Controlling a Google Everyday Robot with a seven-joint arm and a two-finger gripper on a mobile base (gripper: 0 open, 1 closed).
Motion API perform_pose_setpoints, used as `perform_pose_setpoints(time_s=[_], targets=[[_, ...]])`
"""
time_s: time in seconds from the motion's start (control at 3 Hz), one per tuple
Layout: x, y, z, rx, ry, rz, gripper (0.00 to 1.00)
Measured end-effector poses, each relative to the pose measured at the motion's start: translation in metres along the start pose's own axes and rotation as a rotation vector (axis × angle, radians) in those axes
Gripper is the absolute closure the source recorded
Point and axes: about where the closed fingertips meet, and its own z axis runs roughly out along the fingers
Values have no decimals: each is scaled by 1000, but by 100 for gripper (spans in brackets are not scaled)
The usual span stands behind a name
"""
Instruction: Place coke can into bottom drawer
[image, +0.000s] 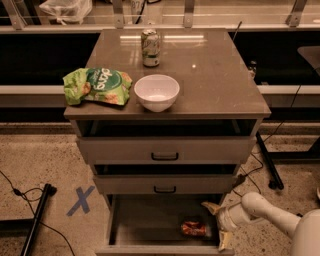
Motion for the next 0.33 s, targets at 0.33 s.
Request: perform_pose_setpoints(time_s=[0.33], targets=[[0, 0, 0, 0, 0, 0, 0]])
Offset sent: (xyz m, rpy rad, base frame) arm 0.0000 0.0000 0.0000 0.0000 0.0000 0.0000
